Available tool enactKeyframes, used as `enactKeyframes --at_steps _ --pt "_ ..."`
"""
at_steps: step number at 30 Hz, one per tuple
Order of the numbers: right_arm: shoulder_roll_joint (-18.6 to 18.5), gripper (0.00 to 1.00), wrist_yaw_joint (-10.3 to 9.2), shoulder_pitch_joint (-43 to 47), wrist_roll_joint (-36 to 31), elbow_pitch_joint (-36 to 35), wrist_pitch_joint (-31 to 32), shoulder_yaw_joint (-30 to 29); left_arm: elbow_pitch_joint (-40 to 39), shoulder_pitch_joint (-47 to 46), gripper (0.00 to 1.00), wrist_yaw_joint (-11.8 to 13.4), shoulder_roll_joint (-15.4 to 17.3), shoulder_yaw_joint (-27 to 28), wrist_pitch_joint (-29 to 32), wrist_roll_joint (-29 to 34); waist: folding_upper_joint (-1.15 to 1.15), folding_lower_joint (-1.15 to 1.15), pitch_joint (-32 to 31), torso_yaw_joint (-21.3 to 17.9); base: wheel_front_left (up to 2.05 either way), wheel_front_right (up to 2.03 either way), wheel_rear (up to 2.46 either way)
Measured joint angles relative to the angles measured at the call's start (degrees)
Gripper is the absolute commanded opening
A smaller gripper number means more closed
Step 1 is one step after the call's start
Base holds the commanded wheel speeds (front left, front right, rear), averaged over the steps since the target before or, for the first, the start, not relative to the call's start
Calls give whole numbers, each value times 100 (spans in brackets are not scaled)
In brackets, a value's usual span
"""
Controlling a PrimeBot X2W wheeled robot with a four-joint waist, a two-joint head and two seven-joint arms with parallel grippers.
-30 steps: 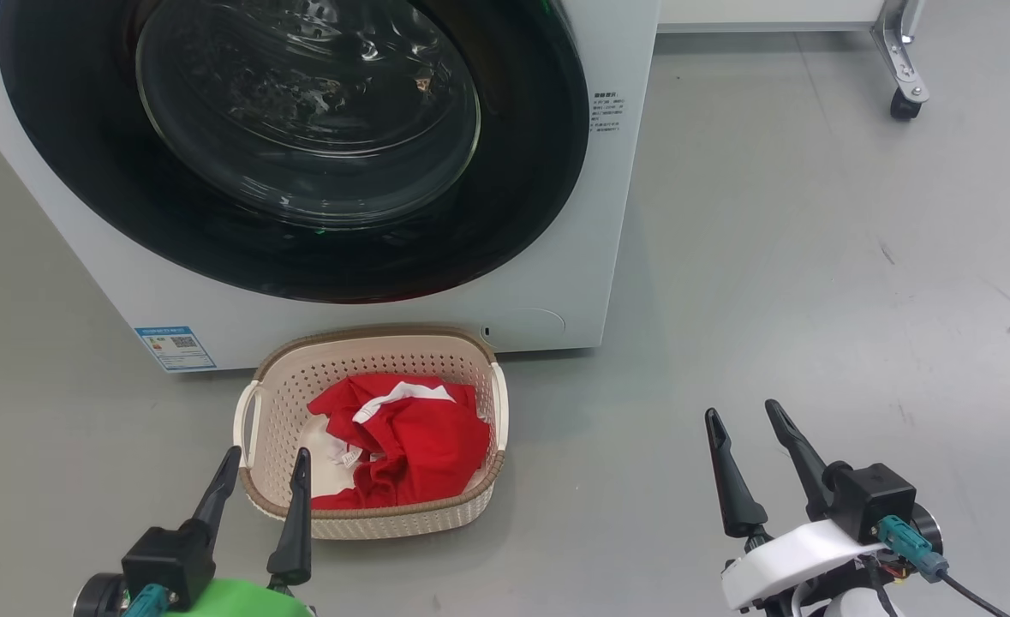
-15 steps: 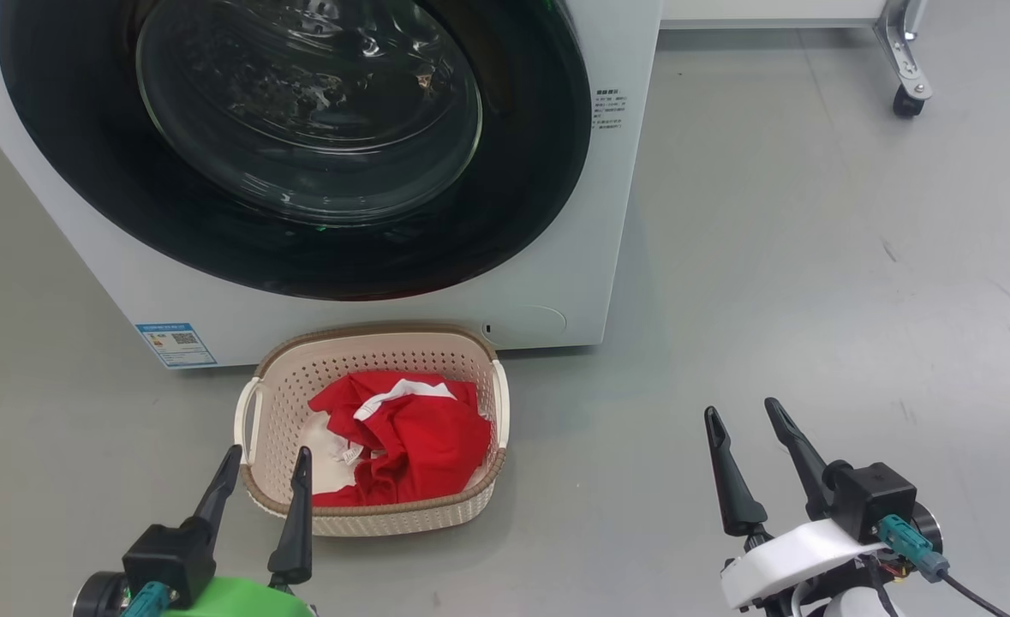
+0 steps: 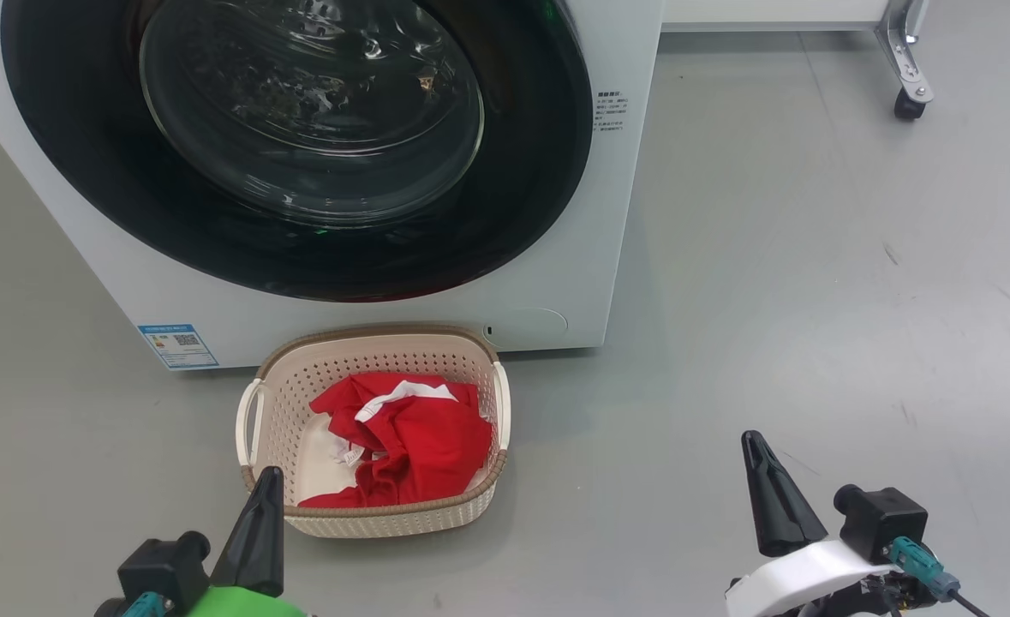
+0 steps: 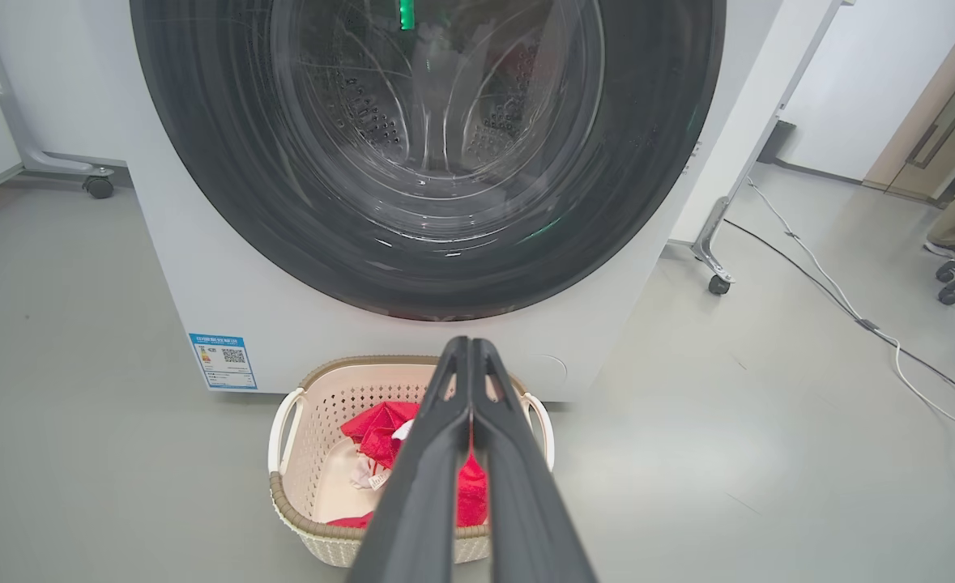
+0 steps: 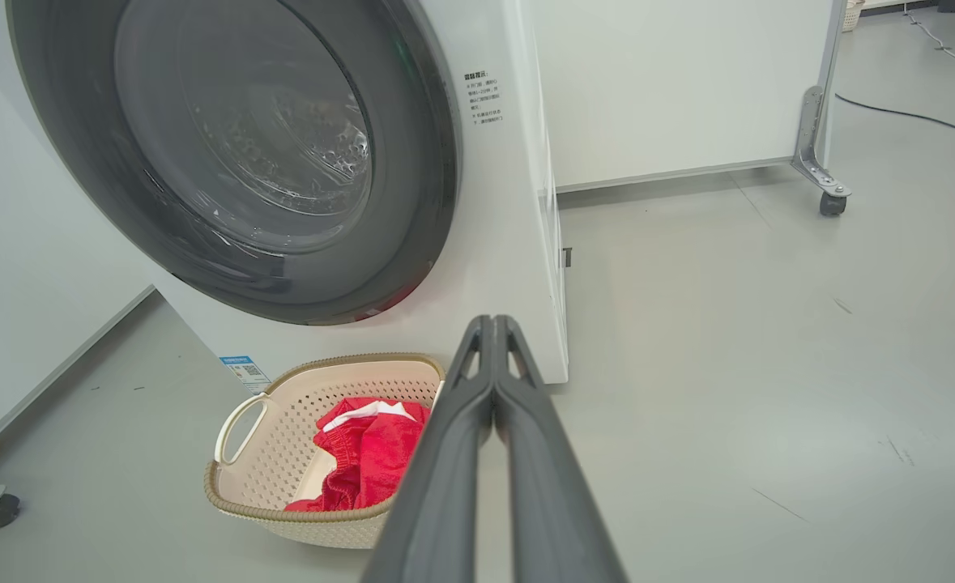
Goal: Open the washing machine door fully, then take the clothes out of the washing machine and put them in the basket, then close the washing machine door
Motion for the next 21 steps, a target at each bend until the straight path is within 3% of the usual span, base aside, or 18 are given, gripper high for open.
enactKeyframes --at_steps 21 --pt "-37 0 87 -7 1779 -89 347 -404 89 -13 0 -156 -35 330 301 -1627 0 0 -68 25 0 0 0"
